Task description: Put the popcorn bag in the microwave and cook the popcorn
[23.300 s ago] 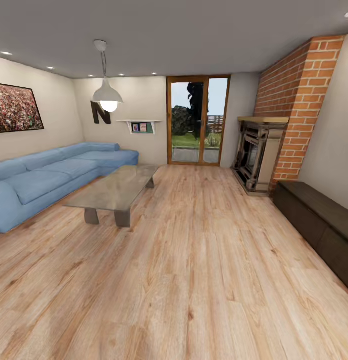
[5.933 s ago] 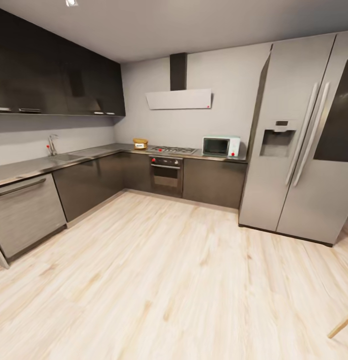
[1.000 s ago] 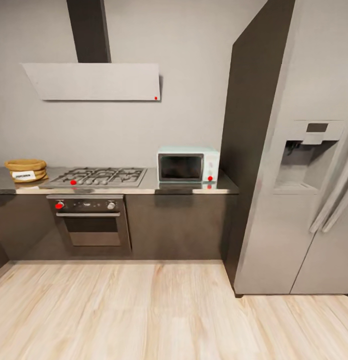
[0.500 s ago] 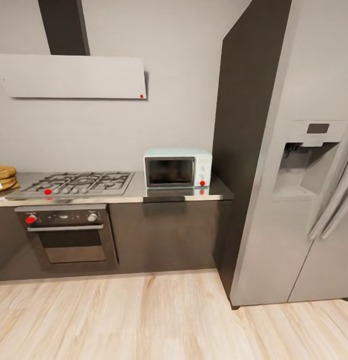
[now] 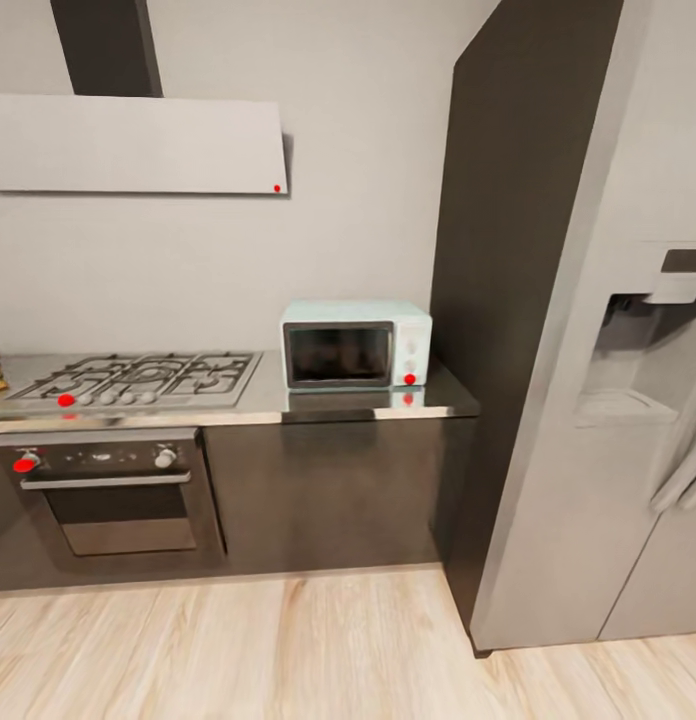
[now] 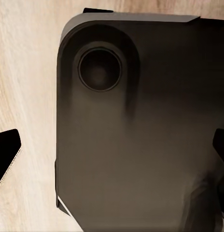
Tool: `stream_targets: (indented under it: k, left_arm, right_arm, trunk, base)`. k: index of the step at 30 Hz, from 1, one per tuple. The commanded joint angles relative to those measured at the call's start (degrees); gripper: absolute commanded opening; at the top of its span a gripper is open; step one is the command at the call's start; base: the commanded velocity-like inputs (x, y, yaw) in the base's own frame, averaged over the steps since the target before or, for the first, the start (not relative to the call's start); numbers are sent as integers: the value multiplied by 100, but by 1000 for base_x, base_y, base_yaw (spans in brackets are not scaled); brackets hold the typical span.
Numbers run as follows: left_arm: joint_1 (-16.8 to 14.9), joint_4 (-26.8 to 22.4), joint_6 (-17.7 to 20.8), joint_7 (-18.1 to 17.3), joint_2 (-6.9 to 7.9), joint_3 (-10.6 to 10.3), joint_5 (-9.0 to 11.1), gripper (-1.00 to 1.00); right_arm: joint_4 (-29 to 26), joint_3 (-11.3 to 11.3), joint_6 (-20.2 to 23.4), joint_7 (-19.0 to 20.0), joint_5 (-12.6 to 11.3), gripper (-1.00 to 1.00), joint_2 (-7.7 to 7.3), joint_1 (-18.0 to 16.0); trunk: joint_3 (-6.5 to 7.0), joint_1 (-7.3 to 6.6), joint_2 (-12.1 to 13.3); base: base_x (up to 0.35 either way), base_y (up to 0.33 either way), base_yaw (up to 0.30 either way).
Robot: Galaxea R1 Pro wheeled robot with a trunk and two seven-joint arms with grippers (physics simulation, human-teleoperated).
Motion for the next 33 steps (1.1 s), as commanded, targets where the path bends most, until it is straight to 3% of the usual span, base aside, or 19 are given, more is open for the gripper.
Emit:
stream_targets:
  k: [1, 10, 33]
  left_arm:
    - [2, -7, -6, 6, -2, 10, 37, 100]
    - [2, -7, -6, 6, -7, 10, 37, 100]
    - [2, -7, -20, 1, -7, 10, 36, 100]
  right_arm:
    - [1, -1, -20, -7, 4, 100, 0, -1]
    - [1, 17, -25, -7, 12, 100, 0, -1]
    - [1, 37, -21, -2, 30, 100, 0, -1]
  trunk:
    - [-4, 3, -2]
    - [-4, 3, -2]
    - [-4, 3, -2]
  base:
    - [324, 0, 0]
    - [324, -40, 141]
    - [322, -79, 4]
